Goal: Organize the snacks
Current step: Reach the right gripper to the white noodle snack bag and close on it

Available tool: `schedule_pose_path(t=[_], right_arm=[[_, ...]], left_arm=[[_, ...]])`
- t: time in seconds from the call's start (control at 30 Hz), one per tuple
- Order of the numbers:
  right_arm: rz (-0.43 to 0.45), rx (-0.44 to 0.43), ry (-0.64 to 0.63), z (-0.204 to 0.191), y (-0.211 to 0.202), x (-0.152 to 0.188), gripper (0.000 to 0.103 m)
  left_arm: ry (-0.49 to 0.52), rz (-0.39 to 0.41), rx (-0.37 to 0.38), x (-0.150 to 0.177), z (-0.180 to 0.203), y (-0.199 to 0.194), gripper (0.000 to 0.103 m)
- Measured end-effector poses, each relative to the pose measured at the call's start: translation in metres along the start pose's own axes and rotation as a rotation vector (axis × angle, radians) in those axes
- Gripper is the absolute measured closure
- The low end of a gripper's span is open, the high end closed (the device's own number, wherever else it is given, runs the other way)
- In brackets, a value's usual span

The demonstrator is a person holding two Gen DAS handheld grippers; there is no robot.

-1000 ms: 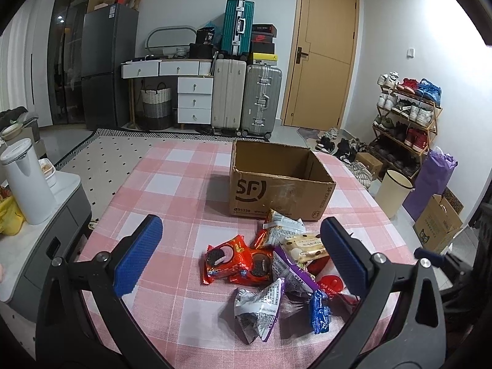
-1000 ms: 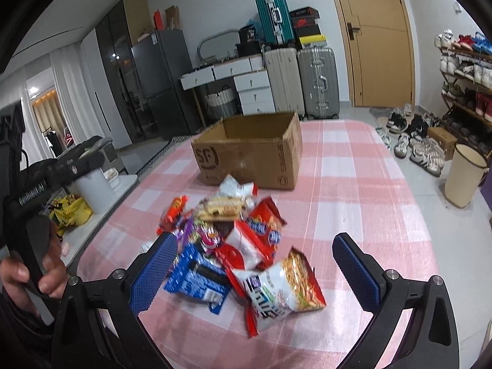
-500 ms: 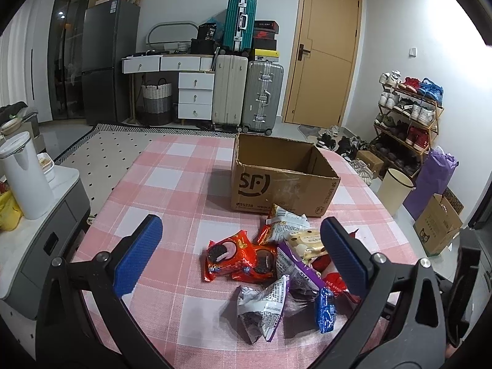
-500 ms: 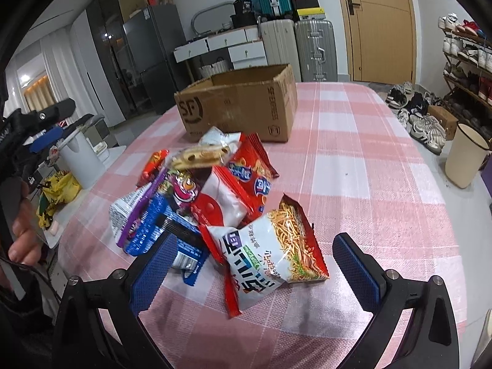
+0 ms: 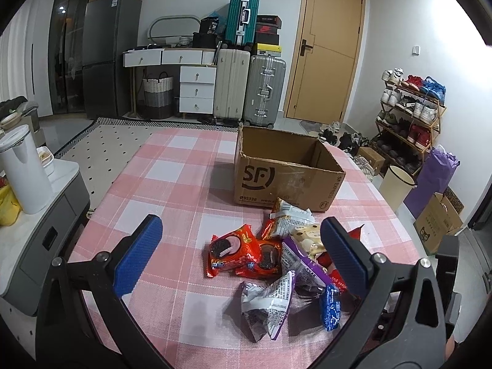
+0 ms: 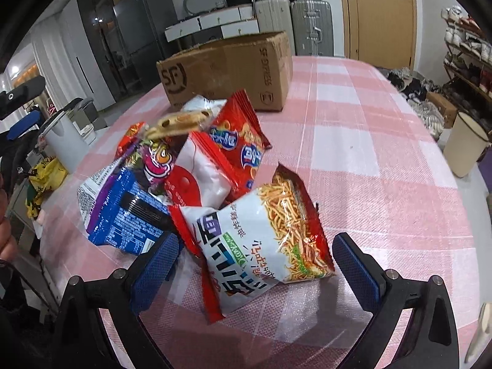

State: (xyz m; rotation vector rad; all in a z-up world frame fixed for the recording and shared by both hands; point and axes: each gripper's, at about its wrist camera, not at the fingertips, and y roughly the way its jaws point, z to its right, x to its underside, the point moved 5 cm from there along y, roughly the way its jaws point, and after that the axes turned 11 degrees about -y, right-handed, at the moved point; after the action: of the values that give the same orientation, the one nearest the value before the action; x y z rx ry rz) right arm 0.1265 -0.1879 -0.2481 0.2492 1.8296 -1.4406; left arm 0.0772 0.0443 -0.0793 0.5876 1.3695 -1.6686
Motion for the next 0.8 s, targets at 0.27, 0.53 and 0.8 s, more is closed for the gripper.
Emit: schedule_pose_path(t=[0.27,0.53,0.8], right_arm=[[0.007,-0.017,0.038,0.010,0.001,0.003,0.020],[0.016,-0.052,0.041,0.007,-0.002,0.004,0.035],[0.044,-0.051,0.067,0.011,-0.013,0.003,0.039]], left_arm=[[-0.010,0.002,0.002,-0.001,-0.004,-0.001,0.001],[-0.011,0.008,0.002,-0.003,-0.005,-0.002,0.001],[-0.023,0.006,-0.009,-0.005,-0.011,-0.005,0.001]])
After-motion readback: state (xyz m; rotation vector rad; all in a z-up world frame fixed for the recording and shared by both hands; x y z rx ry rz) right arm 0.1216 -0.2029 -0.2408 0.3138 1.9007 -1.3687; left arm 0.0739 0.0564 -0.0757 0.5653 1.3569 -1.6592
